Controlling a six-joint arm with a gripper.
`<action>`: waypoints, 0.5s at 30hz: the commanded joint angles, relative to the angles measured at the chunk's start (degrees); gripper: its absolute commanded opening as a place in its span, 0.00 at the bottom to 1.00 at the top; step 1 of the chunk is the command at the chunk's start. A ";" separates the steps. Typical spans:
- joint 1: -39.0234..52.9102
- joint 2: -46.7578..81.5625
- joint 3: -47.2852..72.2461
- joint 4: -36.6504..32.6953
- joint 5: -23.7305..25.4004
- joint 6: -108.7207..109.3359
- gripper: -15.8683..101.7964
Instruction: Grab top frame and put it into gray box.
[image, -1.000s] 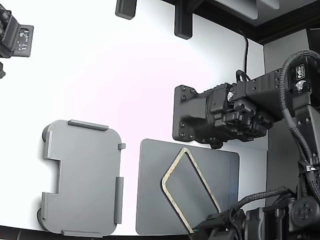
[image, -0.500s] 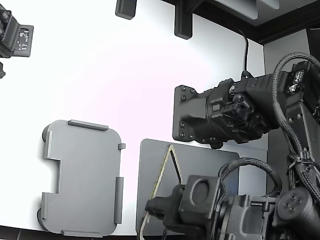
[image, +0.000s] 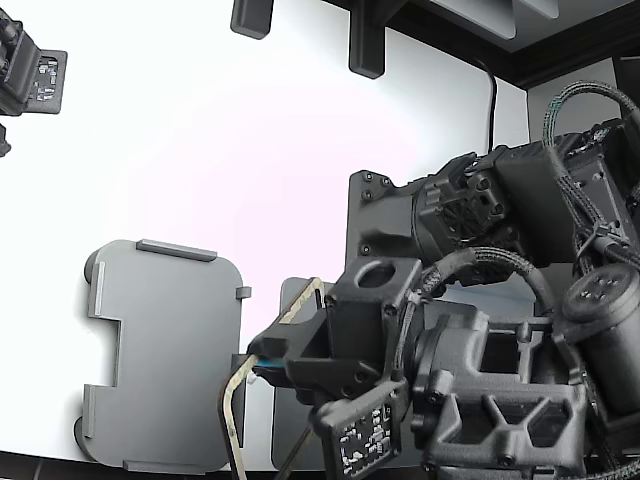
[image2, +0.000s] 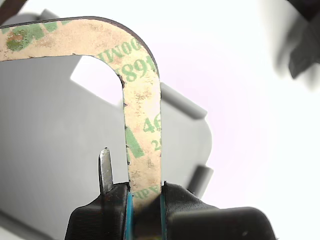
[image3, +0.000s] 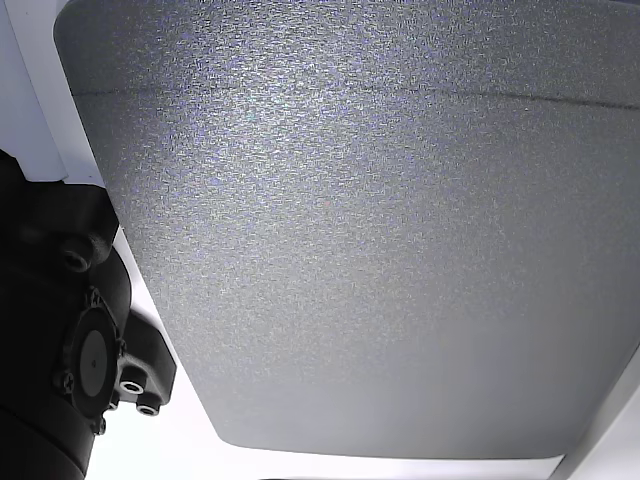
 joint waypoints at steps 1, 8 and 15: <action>-2.99 -0.53 -6.24 0.79 -0.35 1.49 0.02; -4.66 -2.29 -6.68 0.88 -0.18 49.66 0.03; -4.04 -1.93 -2.20 0.97 -1.93 89.30 0.03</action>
